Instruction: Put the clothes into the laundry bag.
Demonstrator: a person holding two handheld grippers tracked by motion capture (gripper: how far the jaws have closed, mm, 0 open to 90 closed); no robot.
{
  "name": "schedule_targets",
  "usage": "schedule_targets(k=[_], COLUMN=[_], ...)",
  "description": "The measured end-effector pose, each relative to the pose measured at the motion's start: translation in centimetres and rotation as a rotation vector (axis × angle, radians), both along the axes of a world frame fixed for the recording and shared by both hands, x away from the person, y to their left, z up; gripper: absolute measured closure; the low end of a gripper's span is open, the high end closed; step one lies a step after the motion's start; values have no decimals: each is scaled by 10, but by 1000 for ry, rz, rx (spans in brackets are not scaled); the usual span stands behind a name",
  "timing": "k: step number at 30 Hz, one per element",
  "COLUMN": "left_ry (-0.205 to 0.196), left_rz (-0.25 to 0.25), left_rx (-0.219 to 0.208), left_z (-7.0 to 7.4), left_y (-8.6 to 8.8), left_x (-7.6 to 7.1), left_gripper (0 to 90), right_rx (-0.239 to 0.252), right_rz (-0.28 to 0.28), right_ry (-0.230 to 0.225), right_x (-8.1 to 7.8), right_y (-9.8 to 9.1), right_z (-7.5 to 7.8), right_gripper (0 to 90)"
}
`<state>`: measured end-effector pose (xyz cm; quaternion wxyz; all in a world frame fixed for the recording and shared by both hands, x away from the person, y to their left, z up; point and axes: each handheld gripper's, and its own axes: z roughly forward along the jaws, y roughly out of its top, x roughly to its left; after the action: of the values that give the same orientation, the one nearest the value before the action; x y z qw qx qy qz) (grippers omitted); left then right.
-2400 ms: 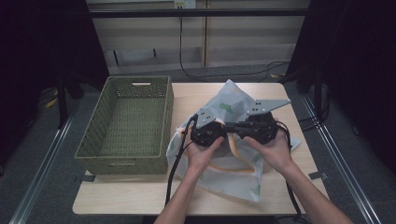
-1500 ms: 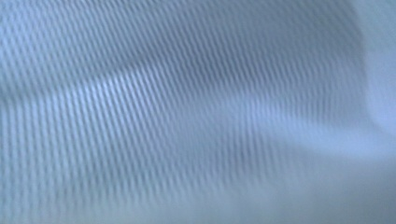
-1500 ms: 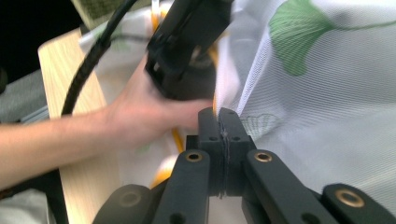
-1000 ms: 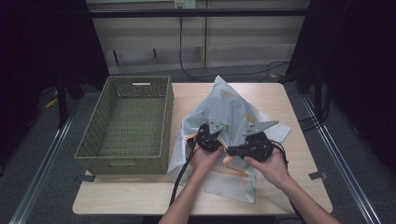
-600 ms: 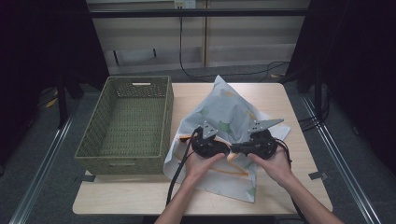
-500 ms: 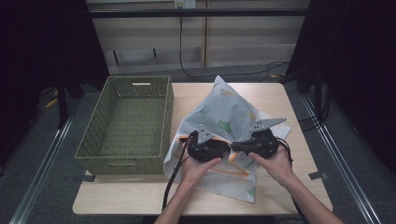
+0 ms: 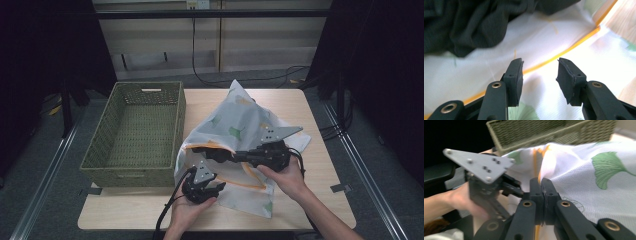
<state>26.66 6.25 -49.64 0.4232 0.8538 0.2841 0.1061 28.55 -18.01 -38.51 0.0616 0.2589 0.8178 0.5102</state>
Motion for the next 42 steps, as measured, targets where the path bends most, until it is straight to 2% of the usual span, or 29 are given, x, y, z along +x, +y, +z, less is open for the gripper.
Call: schedule_targets(k=[1,2,3,4,5,6,8,10,11,12,14,15,16,18,20,22,23,25,29,30,31,32,33,34,35,36,37,38,42], left_ry=[4,4,10,20,17,17,14,10,7,-1,7,11,11,21,18,24,24,37,50,50,41,40,50,50,75,82,82,76,80], left_rz=[-5,-5,-20,-14,-9,-11,-7,-11,-6,-7,-3,-6,-6,-22,-22,-47,-47,-61,-57,-57,-54,-57,-65,-65,-78,-76,-76,-90,-104], left_rx=[15,15,26,43,66,69,67,76,58,65,66,75,75,88,93,97,97,100,79,79,74,73,80,80,84,65,65,46,48], left_z=[-2,-2,-3,-5,-7,-8,-8,-8,-9,-9,-9,-8,-8,-6,-6,-5,-5,-4,-5,-5,-6,-6,-5,-5,-4,-5,-5,-6,-5], left_y=[0,0,-1,-3,-3,-3,-3,-3,-5,-9,-14,-22,-22,-43,-50,-73,-73,-87,-120,-120,-127,-132,-136,-136,-134,-133,-133,-129,-123], left_x=[0,0,0,-1,-2,-2,-2,-2,-2,-1,-1,0,0,1,1,4,4,6,14,14,15,16,18,18,20,19,19,18,16], left_gripper=[561,568,568,590,590,591,605,615,632,642,649,660,670,680,681,682,682,681,677,677,678,678,662,657,645,644,644,645,670], right_rx=[-13,-13,-29,-71,-71,-89,-106,-116,-145,-154,-163,-209,-209,-226,-236,-246,-243,-249,-241,-241,-229,-229,-219,-221,-216,-211,-210,-208,-203], right_rz=[13,13,22,30,30,38,38,38,33,24,19,-8,-8,-33,-48,-75,-85,-102,-153,-153,-172,-172,-187,-189,-196,-190,-194,-192,-188], right_ry=[23,23,41,78,78,121,155,170,193,212,222,240,240,242,246,242,236,231,206,206,201,201,202,202,199,194,199,194,192], right_x=[2,2,3,6,6,9,11,12,13,14,14,14,14,16,16,16,16,16,18,18,20,20,19,19,19,19,18,18,18], right_y=[5,5,8,14,14,16,16,16,15,14,13,8,8,-3,-8,-20,-26,-30,-54,-54,-62,-62,-68,-69,-72,-73,-74,-74,-73], right_z=[-5,-5,-11,-25,-25,-39,-49,-54,-62,-65,-67,-71,-71,-72,-72,-72,-71,-70,-67,-67,-66,-66,-65,-65,-64,-64,-64,-64,-66], right_gripper=[895,895,895,894,894,894,893,894,893,893,892,891,891,891,891,891,891,891,889,889,889,889,888,887,887,886,887,886,887])
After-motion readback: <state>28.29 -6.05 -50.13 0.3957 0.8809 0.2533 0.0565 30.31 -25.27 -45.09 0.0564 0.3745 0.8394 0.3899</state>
